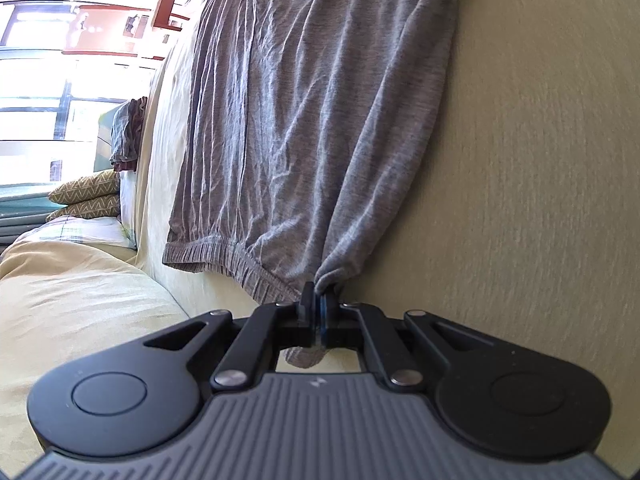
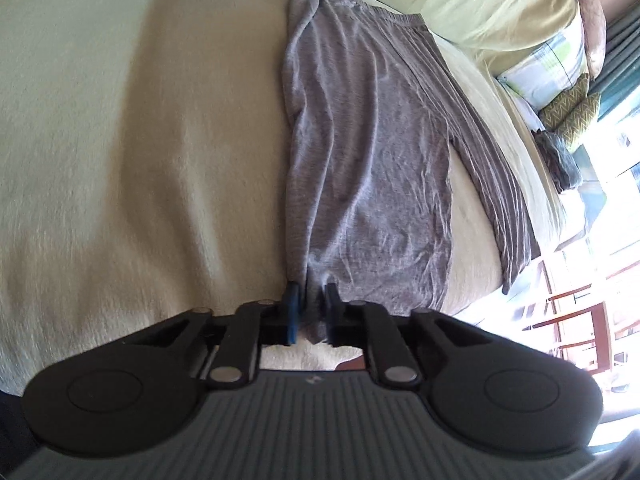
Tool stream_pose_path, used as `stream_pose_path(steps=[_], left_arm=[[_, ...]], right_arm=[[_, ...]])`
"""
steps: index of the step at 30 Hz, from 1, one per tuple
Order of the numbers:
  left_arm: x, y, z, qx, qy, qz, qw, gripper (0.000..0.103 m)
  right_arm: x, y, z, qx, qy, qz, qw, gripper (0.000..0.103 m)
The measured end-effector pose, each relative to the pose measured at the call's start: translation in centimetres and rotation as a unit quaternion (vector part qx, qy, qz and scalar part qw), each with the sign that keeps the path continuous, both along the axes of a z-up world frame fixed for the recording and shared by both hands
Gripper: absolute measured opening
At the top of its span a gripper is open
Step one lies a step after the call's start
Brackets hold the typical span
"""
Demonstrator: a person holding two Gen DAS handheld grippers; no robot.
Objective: Fold clothes
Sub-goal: 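Grasp the leg hem with the right gripper while the left gripper grasps the waistband, lift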
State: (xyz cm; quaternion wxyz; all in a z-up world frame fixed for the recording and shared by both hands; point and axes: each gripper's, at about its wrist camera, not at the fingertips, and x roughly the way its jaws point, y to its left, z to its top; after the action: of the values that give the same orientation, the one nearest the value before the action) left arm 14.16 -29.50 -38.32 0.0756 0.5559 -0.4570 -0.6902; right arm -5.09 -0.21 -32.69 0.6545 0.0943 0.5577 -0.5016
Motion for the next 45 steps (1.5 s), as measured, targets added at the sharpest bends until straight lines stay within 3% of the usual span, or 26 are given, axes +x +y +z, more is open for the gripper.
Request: stream_pose_path(steps=[3,8,15,20,27,32,38,45], left_arm=[[0.1,0.1,0.2,0.006,-0.002,0.006,1.0000,0.000],[0.3,0.3,0.8,0.022,-0.004,0.030,0.9993,0.000],[-0.4,-0.4,3.7,0.060,-0.005,0.077,0.9952,0.000],[-2.6,-3.1,7.8,0.101,0.017,0.138,0.9852,0.000],[-7.7,-8.5,11.2,0.139,0.020,0.199,0.9700,0.000],[-11.4,-12.4,11.3,0.146,0.021,0.225,0.9632,0.000],[-14.8,-17.3,10.7,0.177,0.008,0.261,0.9490,0.000],[-17.6,-21.2,9.2,0.195,-0.019,0.275,0.9413,0.000]], right_arm=[[-0.7,-0.3,0.6,0.007,-0.021,-0.003,1.000,0.000],[-2.9,-1.4,2.3,0.037,-0.101,-0.043,0.993,0.000],[-7.2,-4.0,5.5,0.074,-0.200,-0.088,0.973,0.000],[-12.5,-8.7,8.9,0.098,-0.263,-0.129,0.951,0.000],[-19.4,-16.0,10.8,0.088,-0.270,-0.148,0.948,0.000],[-24.3,-21.1,8.8,0.102,-0.284,-0.153,0.941,0.000],[-30.8,-26.3,7.1,0.117,-0.301,-0.191,0.927,0.000],[-35.1,-30.6,4.2,0.130,-0.289,-0.195,0.928,0.000]])
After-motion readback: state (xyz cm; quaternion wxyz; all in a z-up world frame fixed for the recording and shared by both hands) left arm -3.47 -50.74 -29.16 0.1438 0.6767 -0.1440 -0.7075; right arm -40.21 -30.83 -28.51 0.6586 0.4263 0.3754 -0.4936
